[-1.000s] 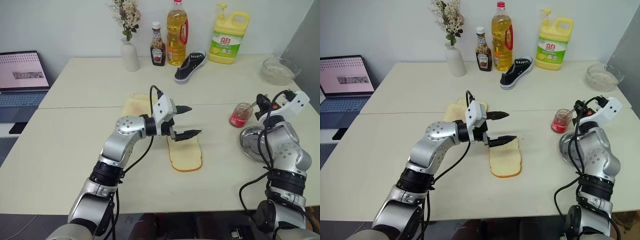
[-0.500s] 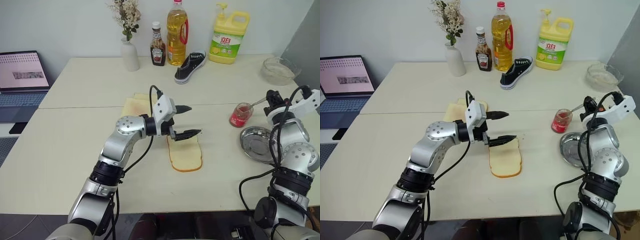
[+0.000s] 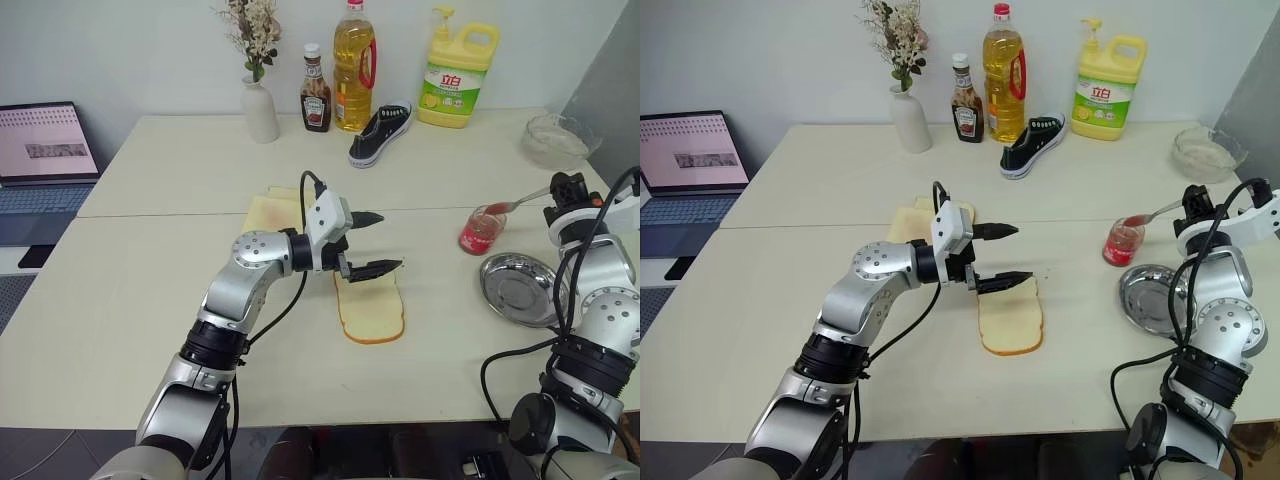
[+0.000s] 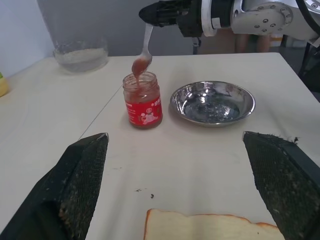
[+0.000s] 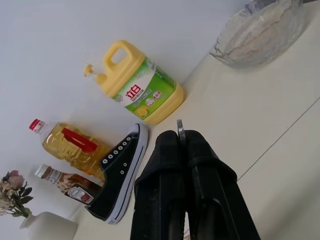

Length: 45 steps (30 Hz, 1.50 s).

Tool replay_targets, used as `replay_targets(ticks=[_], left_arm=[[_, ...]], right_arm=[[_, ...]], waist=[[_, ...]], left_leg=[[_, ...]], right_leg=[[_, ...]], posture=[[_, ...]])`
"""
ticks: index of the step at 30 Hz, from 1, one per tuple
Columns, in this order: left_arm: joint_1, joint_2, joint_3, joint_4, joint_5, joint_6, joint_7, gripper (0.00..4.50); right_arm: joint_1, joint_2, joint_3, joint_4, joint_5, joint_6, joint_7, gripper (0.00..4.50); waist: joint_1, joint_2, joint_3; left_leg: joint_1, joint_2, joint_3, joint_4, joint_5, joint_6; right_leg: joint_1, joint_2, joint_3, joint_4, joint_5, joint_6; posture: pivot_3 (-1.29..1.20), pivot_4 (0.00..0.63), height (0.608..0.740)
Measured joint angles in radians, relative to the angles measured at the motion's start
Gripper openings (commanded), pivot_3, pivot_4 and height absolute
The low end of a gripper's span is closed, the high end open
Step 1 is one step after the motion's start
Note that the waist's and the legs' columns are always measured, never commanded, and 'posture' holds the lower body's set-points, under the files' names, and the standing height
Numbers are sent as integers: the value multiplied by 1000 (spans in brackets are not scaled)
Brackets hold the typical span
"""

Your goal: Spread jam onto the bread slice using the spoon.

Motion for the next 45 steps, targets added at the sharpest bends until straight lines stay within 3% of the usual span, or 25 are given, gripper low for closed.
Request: replay_targets(ticks=[12, 19, 27, 33, 41, 45], left_arm=[[0, 0, 0, 0, 0, 0, -1, 4500], [0, 13, 0, 0, 0, 0, -7, 4500], [73, 163, 31, -33, -21, 4, -90, 4500], [211, 268, 128, -135, -95, 36, -116, 4500], [419, 407, 205, -307, -184, 109, -145, 4500], [457, 423, 219, -317, -191, 110, -144, 4500]], right_arm=[[0, -6, 8, 0, 1, -21, -10, 27], [-3, -3, -10, -9, 81, -17, -34, 27], [-2, 39, 46, -167, 274, 47, -136, 27], [5, 107, 188, -285, 402, 81, -243, 27], [120, 132, 362, -323, 432, 110, -245, 27], [158, 125, 404, -326, 433, 113, -218, 27]], waist=[[0, 0, 0], [0, 0, 0], [-12, 1, 0], [-20, 3, 0], [-19, 3, 0], [-15, 3, 0]], left_leg=[[0, 0, 0, 0, 0, 0], [0, 0, 0, 0, 0, 0], [0, 1, 0, -1, 0, 0], [0, 1, -1, -1, 0, 0], [0, 1, -1, -2, 0, 0], [0, 1, -2, -2, 0, 1]], right_leg=[[0, 0, 0, 0, 0, 0], [0, 0, 0, 0, 0, 0], [-1, 0, 0, 0, 0, 0], [-1, 0, 0, 0, 0, 0], [-1, 0, 1, 0, 0, 0], [-1, 0, 0, 0, 0, -1]], posture=[[0, 150, 740], [0, 150, 740], [0, 150, 740], [0, 150, 740], [0, 150, 740], [0, 150, 740]])
